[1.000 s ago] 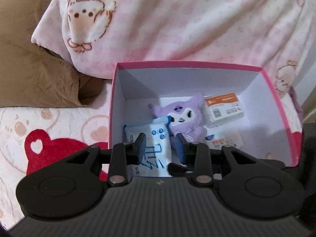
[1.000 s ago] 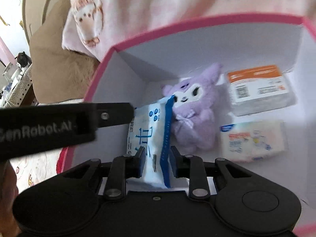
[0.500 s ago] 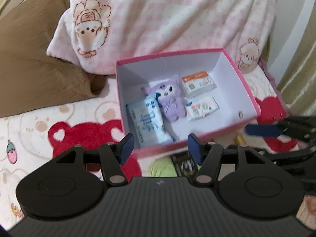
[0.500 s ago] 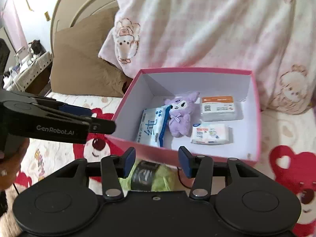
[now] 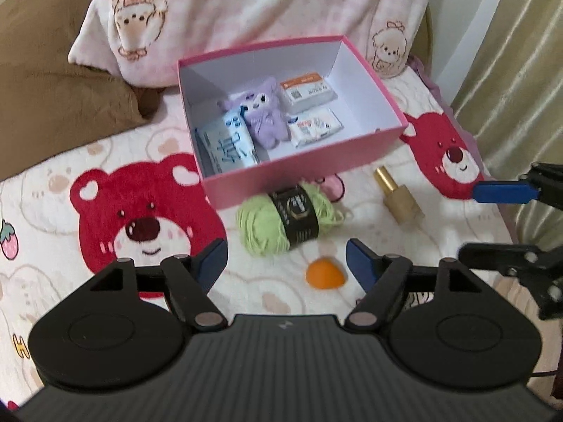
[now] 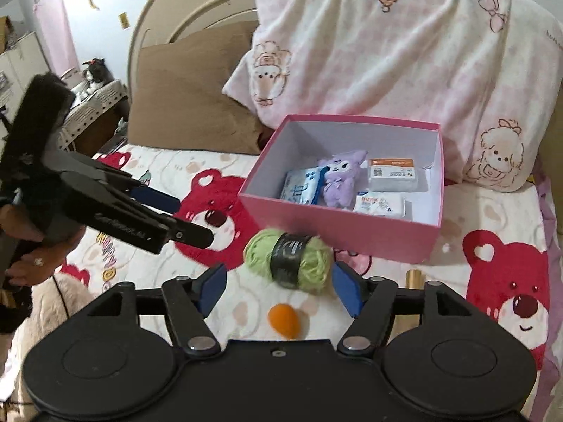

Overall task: Organize objects
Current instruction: 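Withdraw the left gripper from the box toward the orange makeup sponge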

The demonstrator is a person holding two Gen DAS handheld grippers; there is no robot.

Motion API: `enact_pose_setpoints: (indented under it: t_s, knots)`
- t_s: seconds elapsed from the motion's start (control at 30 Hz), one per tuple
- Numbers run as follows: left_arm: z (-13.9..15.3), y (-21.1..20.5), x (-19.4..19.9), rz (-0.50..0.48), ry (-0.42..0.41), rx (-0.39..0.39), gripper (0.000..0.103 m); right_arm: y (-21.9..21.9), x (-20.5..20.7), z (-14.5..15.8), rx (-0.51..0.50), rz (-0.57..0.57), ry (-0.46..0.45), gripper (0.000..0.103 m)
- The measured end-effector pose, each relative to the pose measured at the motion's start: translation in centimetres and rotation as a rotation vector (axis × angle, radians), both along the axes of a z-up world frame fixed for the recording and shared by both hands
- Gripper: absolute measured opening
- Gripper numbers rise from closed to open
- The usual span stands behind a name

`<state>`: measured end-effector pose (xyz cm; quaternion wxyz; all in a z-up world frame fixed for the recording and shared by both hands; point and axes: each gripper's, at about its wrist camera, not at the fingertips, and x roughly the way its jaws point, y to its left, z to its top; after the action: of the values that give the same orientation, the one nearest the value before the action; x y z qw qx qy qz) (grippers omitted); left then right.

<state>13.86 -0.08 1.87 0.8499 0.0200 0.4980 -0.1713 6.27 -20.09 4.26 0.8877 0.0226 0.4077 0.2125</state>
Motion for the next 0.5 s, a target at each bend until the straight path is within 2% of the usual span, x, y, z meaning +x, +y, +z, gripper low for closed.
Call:
enact_pose_setpoints:
  t_s: [0.1,0.2,0.37,0.5]
  knots:
    - [-0.9,0.1,-0.8,0.002,0.004,-0.013,0.076,0.3,-1.2,-0.6,-0.005,0.017,0.003,0.08]
    - [-2.1,-0.1,-1.1,-0.007,0.019,-0.034,0.077,0.3,-1.8,-2.3,0.011,0.039,0.052,0.08]
    - [-5.0,-0.7,-1.6,-0.019,0.058,-0.08,0.078,0.4,-1.9,-6.0,0.036,0.016,0.12,0.08]
    - [-7.8,-1.3,-1.2,-0.047,0.037,-0.097,0.079,0.4,-1.4,-8.9,0.091,-0.018,0.139,0.08]
